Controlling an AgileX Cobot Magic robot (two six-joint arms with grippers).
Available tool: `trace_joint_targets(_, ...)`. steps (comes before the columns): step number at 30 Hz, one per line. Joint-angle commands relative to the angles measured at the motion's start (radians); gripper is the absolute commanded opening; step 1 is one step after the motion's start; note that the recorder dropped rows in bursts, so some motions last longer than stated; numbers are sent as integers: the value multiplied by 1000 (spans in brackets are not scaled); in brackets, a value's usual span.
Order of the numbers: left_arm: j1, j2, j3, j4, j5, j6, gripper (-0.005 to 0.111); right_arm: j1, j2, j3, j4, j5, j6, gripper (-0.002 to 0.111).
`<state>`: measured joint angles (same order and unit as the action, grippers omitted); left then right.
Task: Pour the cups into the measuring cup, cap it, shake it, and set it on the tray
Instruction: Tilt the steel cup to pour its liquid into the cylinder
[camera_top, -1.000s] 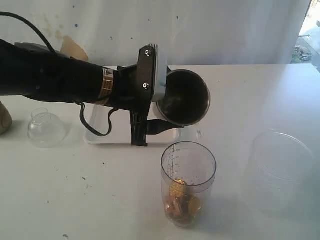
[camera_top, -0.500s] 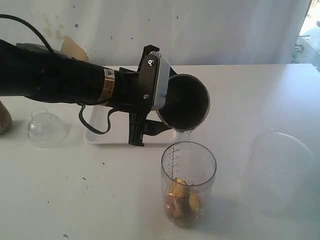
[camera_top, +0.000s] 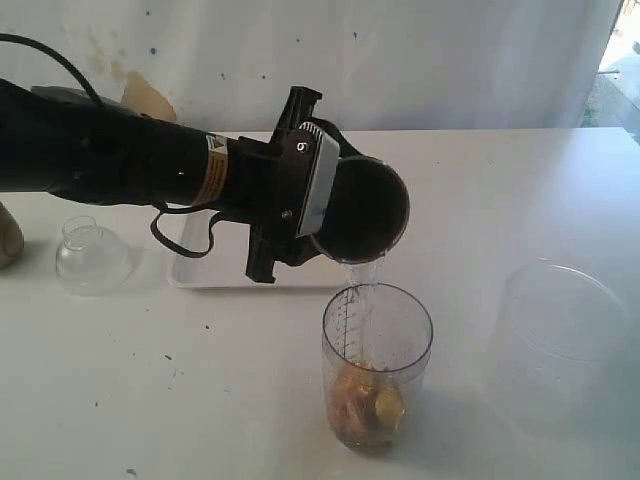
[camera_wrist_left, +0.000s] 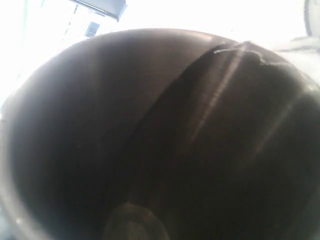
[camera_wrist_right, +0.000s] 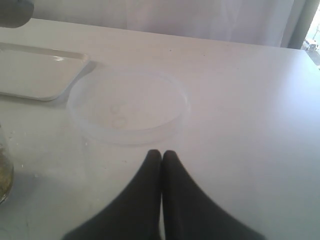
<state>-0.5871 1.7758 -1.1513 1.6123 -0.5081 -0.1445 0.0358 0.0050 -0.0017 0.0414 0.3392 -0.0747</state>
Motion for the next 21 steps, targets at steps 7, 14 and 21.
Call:
trace_joint_targets(7, -3, -23, -12, -40, -6, 136, 0, 4, -5, 2, -5, -2, 0, 0)
trace_joint_targets(14, -3, -23, -14, -42, 9, 212, 0, 4, -5, 2, -5, -2, 0, 0)
trace_joint_targets(21, -3, -23, -14, -42, 7, 212, 0, 4, -5, 2, -5, -2, 0, 0)
